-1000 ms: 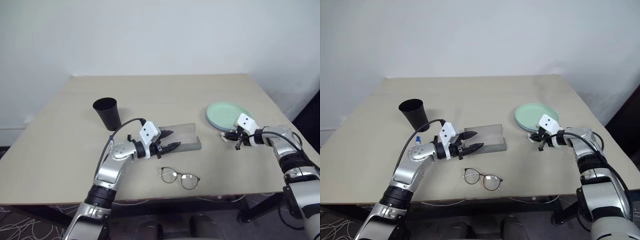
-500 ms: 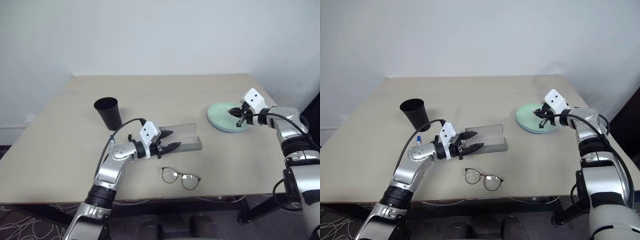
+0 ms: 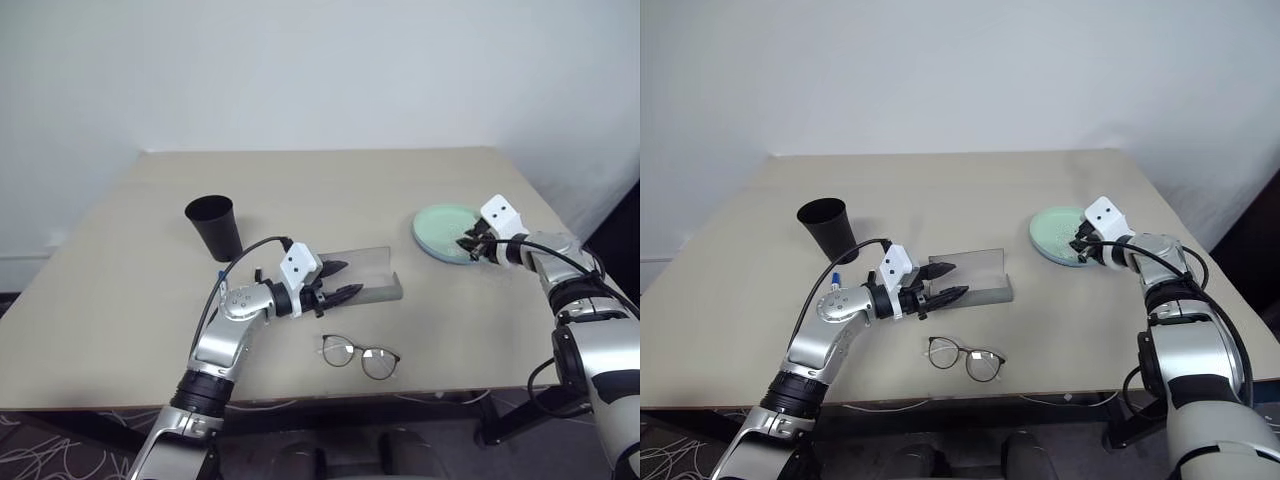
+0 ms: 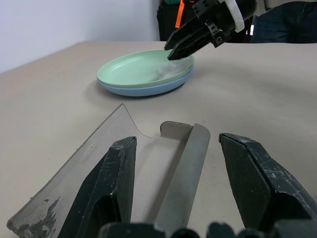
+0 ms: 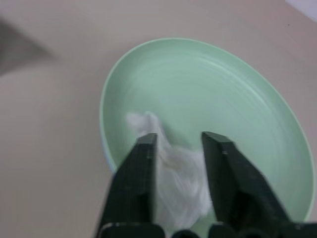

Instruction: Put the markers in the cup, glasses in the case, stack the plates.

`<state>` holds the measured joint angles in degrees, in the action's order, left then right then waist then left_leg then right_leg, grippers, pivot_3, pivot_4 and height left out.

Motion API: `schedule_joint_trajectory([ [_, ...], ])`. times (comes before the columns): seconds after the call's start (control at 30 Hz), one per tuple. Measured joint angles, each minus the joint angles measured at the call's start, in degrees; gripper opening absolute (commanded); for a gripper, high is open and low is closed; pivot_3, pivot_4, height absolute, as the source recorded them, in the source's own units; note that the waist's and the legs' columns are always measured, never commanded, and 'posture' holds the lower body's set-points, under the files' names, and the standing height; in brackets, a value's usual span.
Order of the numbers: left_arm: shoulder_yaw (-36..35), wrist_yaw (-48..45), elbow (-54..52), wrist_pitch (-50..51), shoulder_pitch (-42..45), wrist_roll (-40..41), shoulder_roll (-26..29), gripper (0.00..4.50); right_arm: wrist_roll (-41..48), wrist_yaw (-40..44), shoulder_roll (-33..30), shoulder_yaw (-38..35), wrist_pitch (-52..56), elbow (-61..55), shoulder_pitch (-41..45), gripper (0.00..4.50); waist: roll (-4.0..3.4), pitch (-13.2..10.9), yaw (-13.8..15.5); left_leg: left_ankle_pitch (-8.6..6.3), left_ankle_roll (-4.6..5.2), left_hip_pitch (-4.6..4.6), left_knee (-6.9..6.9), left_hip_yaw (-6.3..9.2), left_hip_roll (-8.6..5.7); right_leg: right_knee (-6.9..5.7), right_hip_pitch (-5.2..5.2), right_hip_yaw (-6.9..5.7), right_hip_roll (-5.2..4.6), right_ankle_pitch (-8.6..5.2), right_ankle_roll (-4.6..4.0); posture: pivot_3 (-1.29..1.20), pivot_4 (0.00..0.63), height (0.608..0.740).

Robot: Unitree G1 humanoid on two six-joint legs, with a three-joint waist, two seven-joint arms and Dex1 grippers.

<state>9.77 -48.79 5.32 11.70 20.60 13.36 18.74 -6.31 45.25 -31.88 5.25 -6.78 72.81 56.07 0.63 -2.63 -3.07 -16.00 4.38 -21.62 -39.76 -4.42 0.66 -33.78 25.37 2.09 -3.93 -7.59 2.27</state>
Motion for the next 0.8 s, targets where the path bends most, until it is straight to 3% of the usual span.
schedule_joint_trajectory([
  [0.13,0.00,-0.02,0.00,0.00,0.00,0.00,0.01,2.80,-0.02,0.61,0.01,-0.09,-0.02,0.00,0.02,3.71,-0.01,0.00,0.02,0.00,0.00,-0.01,0.00,0.01,0.00,0.00,0.00,0.00,0.00,0.00,0.00,0.00,0.000,0.732],
  [0.4,0.00,-0.48,0.00,0.00,0.00,0.01,0.13,2.80,0.42,3.11,-0.01,-1.40,-2.29,-0.95,0.01,3.71,-0.01,0.00,-0.02,0.00,0.00,0.00,0.00,0.00,0.00,0.00,0.00,0.00,0.00,0.00,0.00,0.00,0.000,0.732],
  [0.63,0.04,-3.44,0.07,0.14,0.52,0.10,2.22,2.80,5.18,14.40,-0.15,-4.21,-4.97,-10.33,-1.93,3.71,-0.02,0.01,0.03,0.00,0.00,0.00,0.00,0.04,0.01,-0.01,-0.01,-0.02,0.02,0.00,0.01,0.00,0.000,0.732],
  [0.8,0.28,-7.85,2.44,0.25,3.00,0.14,4.99,2.80,10.89,24.95,-0.66,-4.96,-2.72,-21.68,-8.70,3.71,-0.02,0.01,0.10,-0.01,0.00,-0.04,0.00,0.14,-0.01,0.00,-0.04,-0.03,0.00,0.00,0.01,0.00,0.000,0.732],
])
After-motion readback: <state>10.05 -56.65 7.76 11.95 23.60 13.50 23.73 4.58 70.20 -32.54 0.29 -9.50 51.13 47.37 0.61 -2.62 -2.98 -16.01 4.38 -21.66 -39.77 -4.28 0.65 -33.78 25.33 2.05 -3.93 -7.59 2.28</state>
